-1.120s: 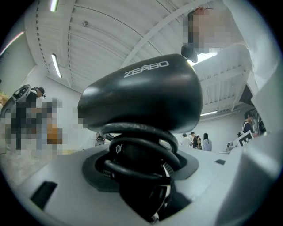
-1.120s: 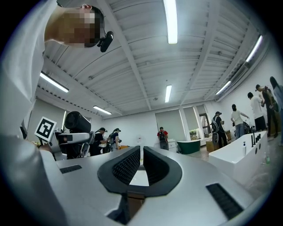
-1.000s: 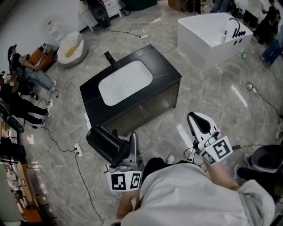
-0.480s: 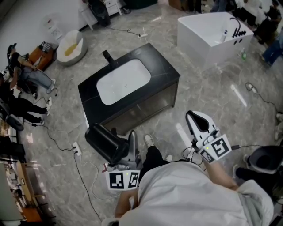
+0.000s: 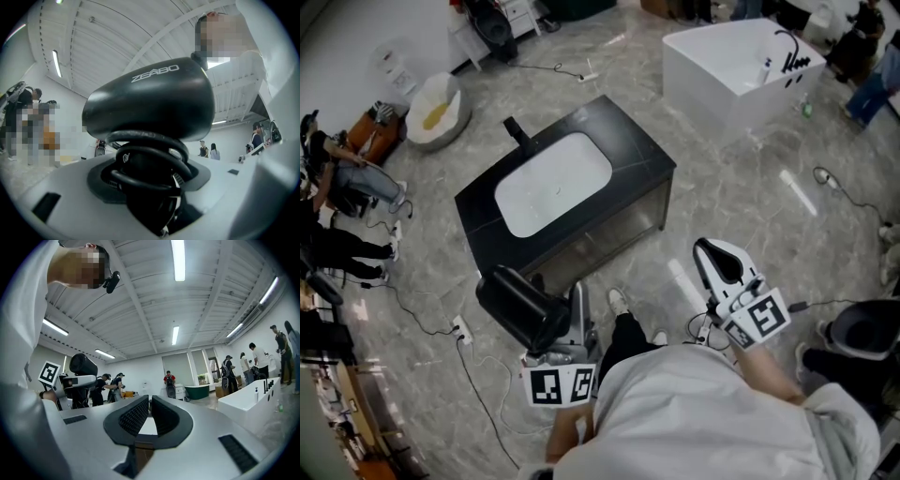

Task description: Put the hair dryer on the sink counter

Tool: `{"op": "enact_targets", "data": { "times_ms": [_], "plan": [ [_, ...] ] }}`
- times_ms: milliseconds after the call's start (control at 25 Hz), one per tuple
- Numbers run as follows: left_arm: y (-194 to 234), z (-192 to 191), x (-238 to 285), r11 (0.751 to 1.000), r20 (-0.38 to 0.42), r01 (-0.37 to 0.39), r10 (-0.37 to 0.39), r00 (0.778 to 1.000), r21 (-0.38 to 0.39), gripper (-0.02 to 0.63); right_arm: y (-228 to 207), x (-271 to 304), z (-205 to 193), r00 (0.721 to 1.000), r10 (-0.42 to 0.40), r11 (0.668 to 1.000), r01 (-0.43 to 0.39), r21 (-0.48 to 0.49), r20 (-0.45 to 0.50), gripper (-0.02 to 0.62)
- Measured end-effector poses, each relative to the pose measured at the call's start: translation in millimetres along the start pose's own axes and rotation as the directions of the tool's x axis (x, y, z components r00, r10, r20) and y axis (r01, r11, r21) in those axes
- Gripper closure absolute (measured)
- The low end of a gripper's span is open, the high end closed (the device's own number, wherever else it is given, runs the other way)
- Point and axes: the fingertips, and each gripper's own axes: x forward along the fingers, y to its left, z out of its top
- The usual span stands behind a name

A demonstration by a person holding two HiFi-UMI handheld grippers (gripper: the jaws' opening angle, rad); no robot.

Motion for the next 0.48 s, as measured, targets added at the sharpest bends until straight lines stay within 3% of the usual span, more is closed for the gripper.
{"op": "enact_targets", "data": {
  "times_ms": [120, 480],
  "plan": [
    [8.8, -5.8, 14.4, 1.000, -0.011, 0.003, -0.003, 1.000, 0.024, 0.327, -6.7, 12.0, -1.8, 1.000, -0.010, 1.000, 0.010, 0.007, -0.008, 0.549],
    [43.2, -15.7, 64.1, 0.999, -0.031, 0.032, -0.032, 0.999, -0.006, 0.327, -20.4, 60.7, 1.9, 0.999, -0.030, 1.000, 0.030, -0.001, -0.017, 0.549]
  ]
}}
